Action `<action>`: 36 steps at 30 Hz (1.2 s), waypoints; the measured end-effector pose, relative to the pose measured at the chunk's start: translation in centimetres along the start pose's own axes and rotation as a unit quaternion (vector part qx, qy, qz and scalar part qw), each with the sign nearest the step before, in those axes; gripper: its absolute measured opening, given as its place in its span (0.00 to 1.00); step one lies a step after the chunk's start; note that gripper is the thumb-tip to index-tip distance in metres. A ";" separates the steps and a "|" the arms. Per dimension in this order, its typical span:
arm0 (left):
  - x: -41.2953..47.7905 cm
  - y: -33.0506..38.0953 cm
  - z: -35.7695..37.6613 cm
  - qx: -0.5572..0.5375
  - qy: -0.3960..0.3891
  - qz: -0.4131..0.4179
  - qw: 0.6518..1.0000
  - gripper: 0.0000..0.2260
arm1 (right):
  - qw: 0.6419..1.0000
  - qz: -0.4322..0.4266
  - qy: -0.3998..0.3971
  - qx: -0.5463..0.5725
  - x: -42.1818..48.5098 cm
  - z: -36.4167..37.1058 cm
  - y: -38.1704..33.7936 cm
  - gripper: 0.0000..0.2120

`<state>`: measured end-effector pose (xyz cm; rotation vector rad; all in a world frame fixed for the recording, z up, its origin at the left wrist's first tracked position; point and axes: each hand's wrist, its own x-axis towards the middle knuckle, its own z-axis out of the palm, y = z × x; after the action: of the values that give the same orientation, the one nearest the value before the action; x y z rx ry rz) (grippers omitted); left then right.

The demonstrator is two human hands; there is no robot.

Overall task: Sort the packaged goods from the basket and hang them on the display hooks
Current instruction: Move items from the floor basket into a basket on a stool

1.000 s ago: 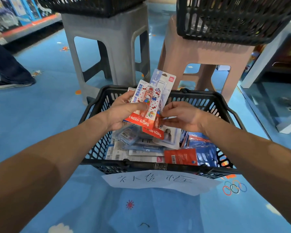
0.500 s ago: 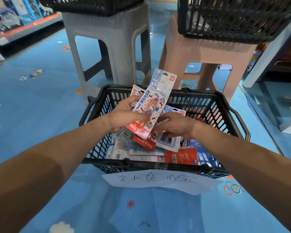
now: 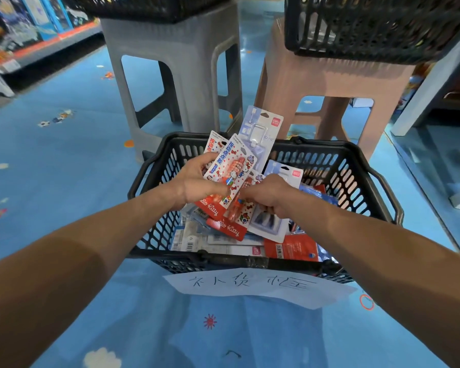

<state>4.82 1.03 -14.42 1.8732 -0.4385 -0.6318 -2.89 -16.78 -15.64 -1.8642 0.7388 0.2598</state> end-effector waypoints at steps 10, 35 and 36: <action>-0.3 -0.6 -1.5 0.012 0.040 -0.009 0.999 0.31 | 0.999 -0.002 0.013 -0.042 0.2 -0.9 1.0 0.14; -1.2 0.4 -1.4 -0.047 0.027 -0.003 0.999 0.23 | 0.983 -0.146 -0.023 0.110 -2.4 -1.0 -1.5 0.11; -1.3 0.7 -0.9 -0.051 0.019 -0.004 0.998 0.20 | 0.983 -0.138 -0.026 0.118 -2.6 -0.7 -1.8 0.11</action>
<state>4.31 2.16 -13.22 1.7876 -0.3675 -0.6106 -3.93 -16.01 -12.73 -1.7010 0.4458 0.0404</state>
